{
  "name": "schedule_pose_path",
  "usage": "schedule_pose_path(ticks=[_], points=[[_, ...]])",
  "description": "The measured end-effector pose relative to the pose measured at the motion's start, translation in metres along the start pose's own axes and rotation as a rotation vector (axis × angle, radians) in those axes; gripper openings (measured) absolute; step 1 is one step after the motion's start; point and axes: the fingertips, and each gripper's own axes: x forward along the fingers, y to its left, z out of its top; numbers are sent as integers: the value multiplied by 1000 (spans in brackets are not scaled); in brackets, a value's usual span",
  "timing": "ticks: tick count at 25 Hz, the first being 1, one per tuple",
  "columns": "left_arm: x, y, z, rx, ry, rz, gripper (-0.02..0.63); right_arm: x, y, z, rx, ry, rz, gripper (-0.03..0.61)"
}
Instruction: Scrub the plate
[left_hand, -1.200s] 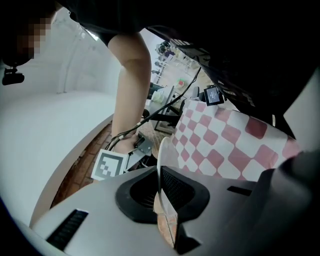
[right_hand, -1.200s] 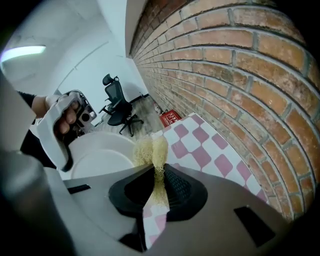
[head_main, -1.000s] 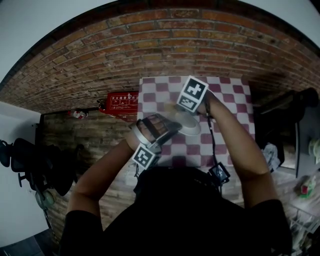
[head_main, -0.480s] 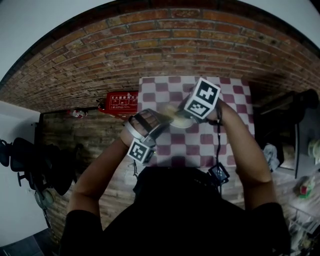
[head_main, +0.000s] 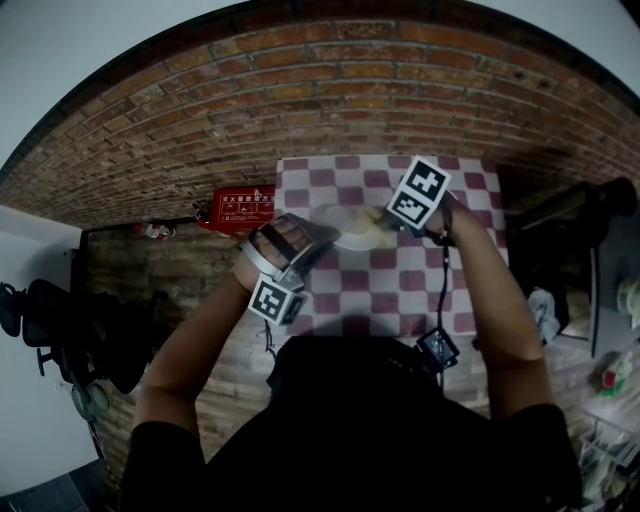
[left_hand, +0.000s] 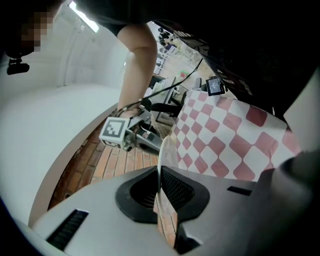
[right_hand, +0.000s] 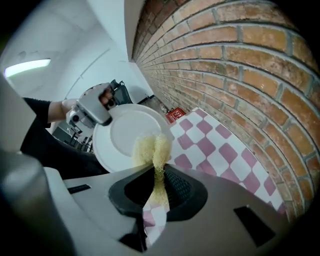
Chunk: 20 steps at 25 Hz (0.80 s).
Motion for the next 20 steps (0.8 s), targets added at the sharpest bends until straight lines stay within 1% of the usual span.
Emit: schedule_pose_path(ticks=[4,8,13,16,20], points=[[2,5,27,22,-59,0,18,4,-20,2,29,3,-37,54],[9,7,46,34,-99,-6,20,0,-16,22,-16,-13,-66,52],[14,0,45,25,-96,-24,21,-11,27,46,-82,-80,4,52],[11,-6,35,21,-74,-39,21,-16,44,39,-104,-81,40,52],[7,-16,18,25,-37,-65,21,-10,40,1,-87,-5,50,52]])
